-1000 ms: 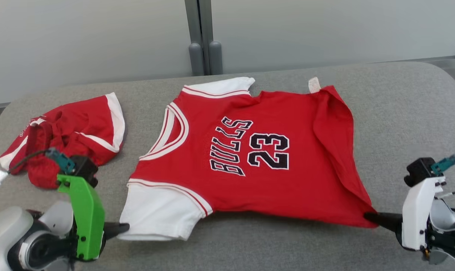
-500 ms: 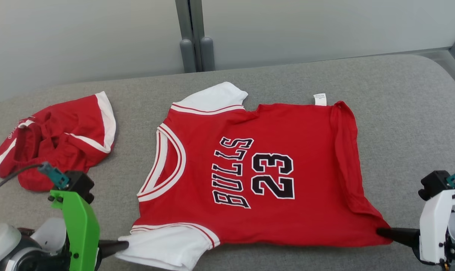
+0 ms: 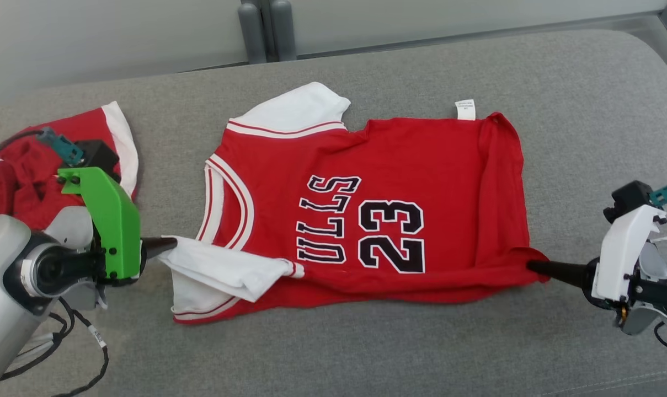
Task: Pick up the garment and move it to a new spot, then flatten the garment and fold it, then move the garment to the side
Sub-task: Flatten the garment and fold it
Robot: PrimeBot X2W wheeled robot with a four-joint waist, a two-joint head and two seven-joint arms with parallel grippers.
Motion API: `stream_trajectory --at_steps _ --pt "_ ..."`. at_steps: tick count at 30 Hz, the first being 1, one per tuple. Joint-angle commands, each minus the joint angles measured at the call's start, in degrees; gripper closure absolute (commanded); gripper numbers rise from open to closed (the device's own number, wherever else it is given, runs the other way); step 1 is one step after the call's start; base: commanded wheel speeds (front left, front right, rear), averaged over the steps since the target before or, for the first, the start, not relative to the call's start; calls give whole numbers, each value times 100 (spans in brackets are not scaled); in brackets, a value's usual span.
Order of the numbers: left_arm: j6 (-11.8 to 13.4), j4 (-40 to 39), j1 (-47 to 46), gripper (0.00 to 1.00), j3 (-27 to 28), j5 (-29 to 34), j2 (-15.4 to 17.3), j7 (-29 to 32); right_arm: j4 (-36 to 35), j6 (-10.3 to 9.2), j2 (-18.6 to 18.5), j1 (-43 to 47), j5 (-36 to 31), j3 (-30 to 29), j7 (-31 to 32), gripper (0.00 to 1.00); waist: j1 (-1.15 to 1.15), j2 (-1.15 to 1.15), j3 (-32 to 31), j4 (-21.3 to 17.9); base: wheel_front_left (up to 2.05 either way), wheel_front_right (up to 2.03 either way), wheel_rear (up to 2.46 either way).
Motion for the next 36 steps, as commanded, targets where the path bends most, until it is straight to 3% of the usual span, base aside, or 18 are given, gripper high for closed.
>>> stream_trajectory --at_steps 1,5,6,7,8,14,22,26,30,36 --pt "-65 244 -129 100 2 54 -96 -62 148 0 105 -183 -57 -46 66 100 0 0 229 -173 0 0 0" --pt "-372 1242 -381 100 67 138 -571 -336 791 0 648 -685 -267 -157 181 99 0 0 356 -264 0 0 0" --pt "-445 1388 -400 62 79 135 -641 -385 899 0 729 -761 -308 -184 159 78 0 0 361 -274 0 0 0" --pt "-513 1567 -419 0 100 115 -739 -453 1032 0 823 -839 -366 -241 83 11 0 0 349 -280 0 0 0" --pt "-574 1694 -432 0 94 117 -801 -483 1128 0 901 -891 -413 -285 25 0 0 0 333 -282 0 0 0" --pt "-982 2188 -492 0 62 363 -1063 -1010 1280 1 1077 -894 -636 -614 -434 0 0 0 90 -186 0 0 0" --pt "-1177 2069 -112 0 282 1001 -1035 -2903 522 1 1174 -224 -1232 -1292 -2321 0 0 0 -396 -51 0 0 0" --pt "-912 1777 238 0 322 1493 -945 -4012 36 0 1308 391 -1768 -1558 -3373 0 0 0 -579 8 0 0 0" --pt "-312 1341 772 0 404 2043 -883 -5228 -302 0 1581 1047 -2515 -1876 -4369 0 0 0 -669 51 0 0 0" --pt "394 621 1671 0 578 2279 -891 -6046 -495 0 2096 1815 -3419 -2314 -4942 0 0 0 -611 54 0 0 0"
